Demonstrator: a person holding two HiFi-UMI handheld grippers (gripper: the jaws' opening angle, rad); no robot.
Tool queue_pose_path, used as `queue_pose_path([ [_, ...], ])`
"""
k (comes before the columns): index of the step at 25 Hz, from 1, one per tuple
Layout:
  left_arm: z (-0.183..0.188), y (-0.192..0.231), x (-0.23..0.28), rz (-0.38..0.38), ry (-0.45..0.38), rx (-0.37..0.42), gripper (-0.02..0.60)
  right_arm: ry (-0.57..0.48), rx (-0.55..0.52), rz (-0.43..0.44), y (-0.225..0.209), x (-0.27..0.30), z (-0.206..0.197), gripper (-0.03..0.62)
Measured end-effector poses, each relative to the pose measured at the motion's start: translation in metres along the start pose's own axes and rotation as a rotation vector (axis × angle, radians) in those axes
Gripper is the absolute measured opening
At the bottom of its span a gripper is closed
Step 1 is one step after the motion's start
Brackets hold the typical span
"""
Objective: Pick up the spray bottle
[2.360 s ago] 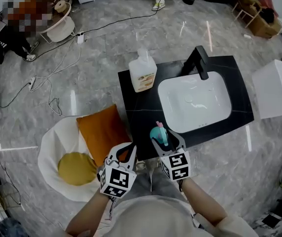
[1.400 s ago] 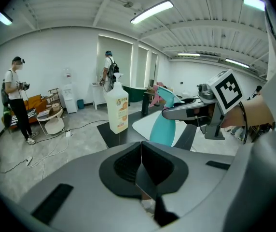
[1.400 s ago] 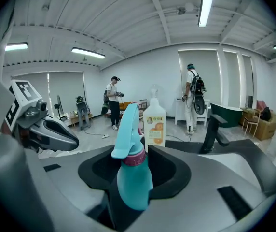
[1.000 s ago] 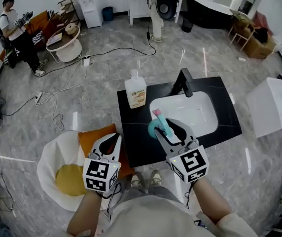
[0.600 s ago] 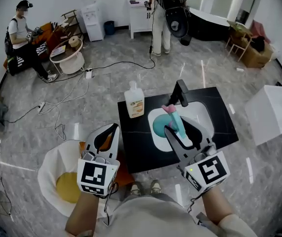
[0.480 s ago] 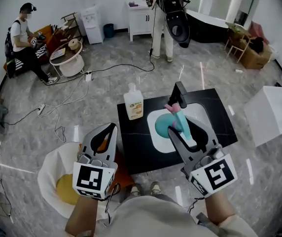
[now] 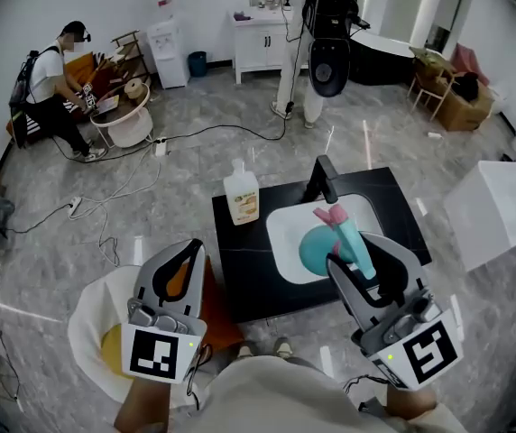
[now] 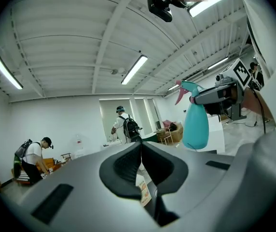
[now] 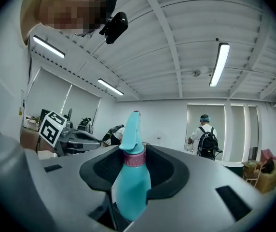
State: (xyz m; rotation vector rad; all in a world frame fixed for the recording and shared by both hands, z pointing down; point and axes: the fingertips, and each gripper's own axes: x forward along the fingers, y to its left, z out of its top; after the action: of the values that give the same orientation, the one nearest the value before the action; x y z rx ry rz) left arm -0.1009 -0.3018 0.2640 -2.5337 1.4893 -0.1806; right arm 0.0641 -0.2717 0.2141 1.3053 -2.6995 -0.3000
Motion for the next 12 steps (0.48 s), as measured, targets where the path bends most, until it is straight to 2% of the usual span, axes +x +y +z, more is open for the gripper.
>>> queue_pose_path([
  [7, -0.013, -0.013, -0.001, -0.032, 0.020, -0.021, 0.021, 0.058, 0.044, 0.002, 0.003, -0.009, -0.026, 0.161],
  [12, -0.027, -0.028, 0.001, -0.076, 0.054, 0.001, 0.021, 0.143, 0.078, 0.017, 0.004, -0.006, -0.060, 0.160],
])
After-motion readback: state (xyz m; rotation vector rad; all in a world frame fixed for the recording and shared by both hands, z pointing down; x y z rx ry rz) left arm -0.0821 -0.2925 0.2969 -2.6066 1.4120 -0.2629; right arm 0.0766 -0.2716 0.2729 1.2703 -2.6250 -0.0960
